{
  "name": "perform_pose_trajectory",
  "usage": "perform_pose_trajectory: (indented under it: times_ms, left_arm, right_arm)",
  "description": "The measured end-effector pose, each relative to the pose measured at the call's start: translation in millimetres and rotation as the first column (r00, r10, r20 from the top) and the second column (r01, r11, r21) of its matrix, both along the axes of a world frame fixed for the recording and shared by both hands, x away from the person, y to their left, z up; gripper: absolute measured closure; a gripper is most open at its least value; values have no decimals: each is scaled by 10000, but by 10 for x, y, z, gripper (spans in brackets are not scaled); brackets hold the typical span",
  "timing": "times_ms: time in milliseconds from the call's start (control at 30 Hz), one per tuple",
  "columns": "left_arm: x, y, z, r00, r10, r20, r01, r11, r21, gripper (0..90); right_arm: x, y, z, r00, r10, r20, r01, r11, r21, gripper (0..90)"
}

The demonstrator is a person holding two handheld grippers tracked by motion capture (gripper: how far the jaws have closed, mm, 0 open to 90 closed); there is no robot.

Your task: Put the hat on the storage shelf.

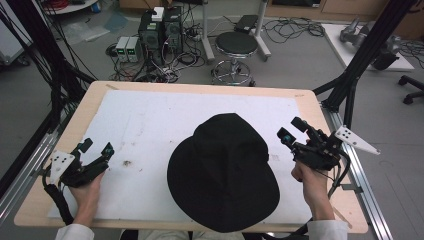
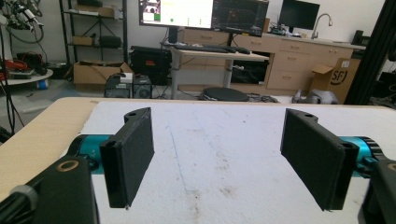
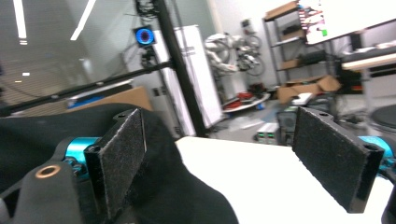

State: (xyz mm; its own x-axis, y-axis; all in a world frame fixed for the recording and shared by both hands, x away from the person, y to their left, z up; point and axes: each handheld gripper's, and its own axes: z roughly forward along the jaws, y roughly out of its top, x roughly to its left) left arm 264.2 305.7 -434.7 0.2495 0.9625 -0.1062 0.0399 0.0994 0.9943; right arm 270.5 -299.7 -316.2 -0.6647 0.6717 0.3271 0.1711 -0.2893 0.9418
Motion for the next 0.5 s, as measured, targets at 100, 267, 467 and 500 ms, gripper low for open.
perform_pose_trajectory:
  times_ms: [100,267,467,500]
  left_arm:
    - [-2,-1,1,10000,-6,31,6,10000,-20,258]
    - [-2,-1,2,10000,9,34,-9,10000,-15,258]
    - [-4,-2,3,10000,15,38,-15,10000,-22,258]
    - [-5,-1,4,10000,26,36,-26,10000,-25,258]
  right_arm:
    - [3,1,-6,9975,-700,-51,698,9972,-280,164]
    - [-50,41,6,9749,-2181,441,2216,9696,-1038,153]
    - [-85,105,12,9442,-3195,798,3288,9283,-1736,126]
    - [-85,111,9,9380,-3360,850,3462,9192,-1877,126]
